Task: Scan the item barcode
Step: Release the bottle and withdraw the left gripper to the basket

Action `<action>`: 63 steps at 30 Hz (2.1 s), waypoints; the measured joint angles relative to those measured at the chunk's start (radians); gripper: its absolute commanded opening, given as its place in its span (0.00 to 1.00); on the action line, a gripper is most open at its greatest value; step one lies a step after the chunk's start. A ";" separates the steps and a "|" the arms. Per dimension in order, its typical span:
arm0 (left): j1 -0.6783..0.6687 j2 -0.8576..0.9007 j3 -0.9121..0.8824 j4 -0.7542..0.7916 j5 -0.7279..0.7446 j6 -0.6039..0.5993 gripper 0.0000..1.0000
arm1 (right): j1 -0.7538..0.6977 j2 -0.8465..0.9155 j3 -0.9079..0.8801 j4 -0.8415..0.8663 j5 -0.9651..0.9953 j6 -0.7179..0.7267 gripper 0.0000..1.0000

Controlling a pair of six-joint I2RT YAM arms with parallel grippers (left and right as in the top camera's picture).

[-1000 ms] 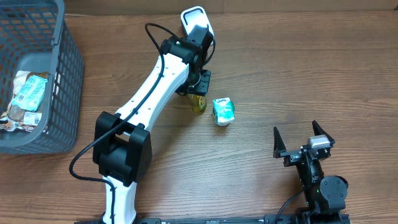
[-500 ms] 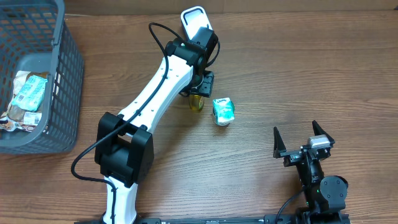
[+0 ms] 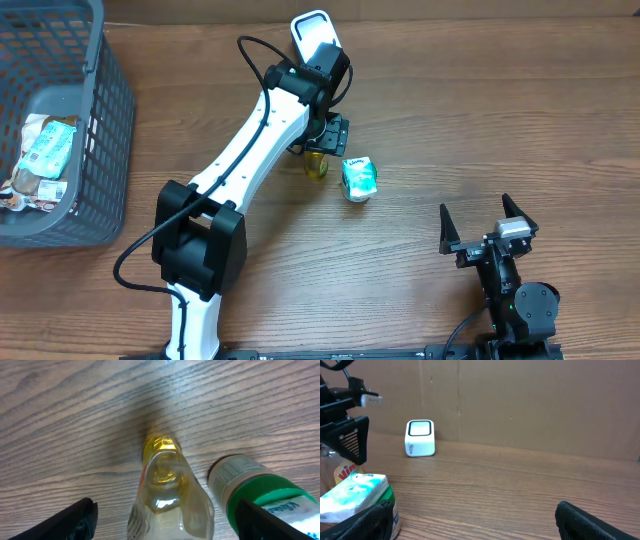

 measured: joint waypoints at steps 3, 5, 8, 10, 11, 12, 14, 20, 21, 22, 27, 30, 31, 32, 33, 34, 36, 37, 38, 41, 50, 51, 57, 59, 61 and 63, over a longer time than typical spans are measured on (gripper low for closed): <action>0.006 -0.015 0.020 -0.001 0.000 0.000 0.85 | 0.000 0.000 0.000 0.000 0.000 0.000 1.00; 0.013 -0.038 0.036 -0.001 0.000 0.000 0.86 | 0.000 0.000 0.000 0.000 0.000 0.000 1.00; 0.026 -0.094 0.058 -0.001 0.000 0.000 0.86 | 0.000 0.000 0.000 0.000 0.000 0.000 1.00; 0.040 -0.146 0.066 -0.001 -0.001 0.004 0.87 | 0.000 0.000 0.000 0.000 0.000 0.000 1.00; 0.048 -0.174 0.069 -0.002 -0.003 0.007 0.86 | 0.000 0.000 0.000 0.000 0.000 0.000 1.00; 0.056 -0.200 0.072 -0.003 -0.007 0.008 0.87 | 0.000 0.000 0.000 0.000 0.000 0.000 1.00; 0.074 -0.253 0.078 -0.010 -0.026 0.012 0.87 | 0.000 0.000 0.000 0.000 0.000 0.000 1.00; 0.130 -0.372 0.082 -0.046 -0.148 0.038 0.88 | 0.000 0.000 0.000 0.000 0.000 0.000 1.00; 0.138 -0.386 0.082 -0.052 -0.176 0.039 0.94 | 0.000 0.000 0.000 0.000 0.000 0.000 1.00; 0.146 -0.401 0.082 -0.059 -0.213 0.047 1.00 | 0.000 0.000 0.000 0.000 0.000 0.000 1.00; 0.178 -0.464 0.082 -0.071 -0.445 0.058 1.00 | 0.000 0.000 0.000 0.000 0.000 0.000 1.00; 0.202 -0.483 0.083 -0.077 -0.578 0.060 1.00 | 0.000 0.000 0.000 0.000 0.000 0.000 1.00; 0.207 -0.484 0.083 -0.077 -0.602 0.061 1.00 | 0.000 0.000 0.000 0.000 0.000 0.000 1.00; 0.219 -0.484 0.083 -0.077 -0.627 0.061 1.00 | 0.000 0.000 0.000 0.000 0.000 0.000 1.00; 0.230 -0.483 0.083 -0.077 -0.645 0.061 1.00 | 0.000 0.000 0.000 0.000 0.000 0.000 1.00; 0.245 -0.483 0.083 -0.077 -0.660 0.061 1.00 | 0.000 0.000 0.000 0.000 0.000 -0.001 1.00; 0.276 -0.483 0.083 -0.077 -0.680 0.061 1.00 | 0.000 0.000 0.000 0.000 0.000 0.000 1.00; 0.295 -0.483 0.083 -0.075 -0.688 0.061 1.00 | 0.000 0.000 0.000 0.000 0.000 0.000 1.00; 0.318 -0.483 0.083 -0.073 -0.694 0.061 1.00 | 0.000 0.000 0.000 0.000 0.000 0.000 1.00; 0.393 -0.483 0.083 -0.071 -0.702 0.061 1.00 | 0.000 0.000 0.000 0.000 0.000 0.000 1.00; 0.610 -0.483 0.083 -0.062 -0.615 0.063 1.00 | 0.000 0.000 0.000 0.000 0.000 0.000 1.00; 0.624 -0.483 0.083 -0.061 -0.607 0.063 1.00 | 0.000 0.000 0.000 0.000 0.000 0.000 1.00; 0.714 -0.483 0.083 -0.053 -0.554 0.064 1.00 | 0.000 0.000 0.000 0.000 0.000 0.000 1.00; 0.736 -0.483 0.083 -0.053 -0.545 0.064 1.00 | 0.000 0.000 0.000 0.000 0.000 0.000 1.00; 0.758 -0.483 0.083 -0.050 -0.540 0.064 1.00 | 0.000 0.000 0.000 0.000 0.000 0.000 1.00; 0.774 -0.483 0.083 -0.051 -0.537 0.064 1.00 | 0.000 0.000 0.000 0.000 0.000 0.000 1.00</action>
